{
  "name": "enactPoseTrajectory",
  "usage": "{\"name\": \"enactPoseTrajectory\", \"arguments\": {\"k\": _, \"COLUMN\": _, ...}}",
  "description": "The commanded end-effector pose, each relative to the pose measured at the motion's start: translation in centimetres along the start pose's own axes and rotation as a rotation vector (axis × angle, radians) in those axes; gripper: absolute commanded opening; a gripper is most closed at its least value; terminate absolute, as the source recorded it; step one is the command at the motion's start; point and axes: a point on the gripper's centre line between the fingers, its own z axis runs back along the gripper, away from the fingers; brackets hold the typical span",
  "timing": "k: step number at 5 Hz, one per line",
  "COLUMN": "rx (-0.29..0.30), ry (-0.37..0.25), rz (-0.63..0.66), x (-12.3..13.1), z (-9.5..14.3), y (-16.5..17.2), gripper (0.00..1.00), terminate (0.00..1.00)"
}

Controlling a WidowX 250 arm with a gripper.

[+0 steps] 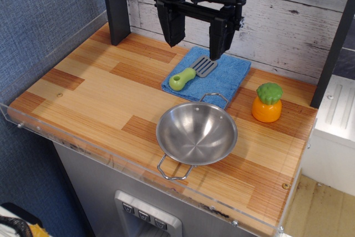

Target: Put the salt to the right of the napkin.

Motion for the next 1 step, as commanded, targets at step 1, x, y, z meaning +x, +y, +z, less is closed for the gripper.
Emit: {"name": "enactPoseTrajectory", "arguments": {"k": 1, "rx": 0.002, "ry": -0.022, "rz": -0.003, "x": -0.02, "z": 0.79, "y": -0.16, "gripper": 1.0, "terminate": 1.0}}
